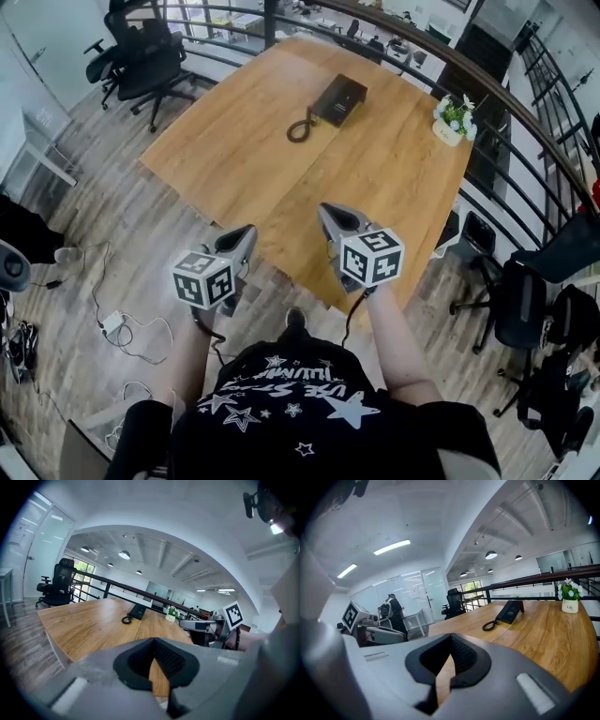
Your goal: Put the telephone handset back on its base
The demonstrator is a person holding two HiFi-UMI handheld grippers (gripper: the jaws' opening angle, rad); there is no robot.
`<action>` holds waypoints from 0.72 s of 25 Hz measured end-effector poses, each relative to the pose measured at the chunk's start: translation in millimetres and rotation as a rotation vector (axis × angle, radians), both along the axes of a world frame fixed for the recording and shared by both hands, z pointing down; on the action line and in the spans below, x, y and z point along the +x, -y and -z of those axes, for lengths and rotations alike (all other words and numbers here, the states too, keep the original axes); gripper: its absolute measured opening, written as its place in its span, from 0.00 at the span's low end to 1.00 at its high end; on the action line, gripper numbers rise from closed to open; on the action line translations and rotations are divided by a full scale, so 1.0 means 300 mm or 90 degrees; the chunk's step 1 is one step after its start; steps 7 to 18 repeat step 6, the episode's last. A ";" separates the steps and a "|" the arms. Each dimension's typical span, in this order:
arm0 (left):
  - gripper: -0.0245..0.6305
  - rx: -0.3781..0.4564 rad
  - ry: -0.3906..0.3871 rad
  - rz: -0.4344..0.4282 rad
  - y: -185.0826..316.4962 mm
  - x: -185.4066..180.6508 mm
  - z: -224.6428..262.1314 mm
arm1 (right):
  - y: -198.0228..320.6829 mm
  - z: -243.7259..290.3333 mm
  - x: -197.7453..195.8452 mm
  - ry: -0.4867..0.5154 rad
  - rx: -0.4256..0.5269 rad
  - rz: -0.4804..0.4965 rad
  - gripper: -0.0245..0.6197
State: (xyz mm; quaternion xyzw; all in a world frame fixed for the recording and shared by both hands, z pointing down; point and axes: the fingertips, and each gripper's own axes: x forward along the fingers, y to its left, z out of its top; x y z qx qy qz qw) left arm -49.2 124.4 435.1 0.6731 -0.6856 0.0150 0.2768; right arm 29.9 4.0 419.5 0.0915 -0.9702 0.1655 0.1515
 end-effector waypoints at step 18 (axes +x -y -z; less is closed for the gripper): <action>0.04 0.003 0.005 0.012 -0.186 0.037 0.053 | -0.167 0.047 0.011 -0.016 0.040 0.024 0.04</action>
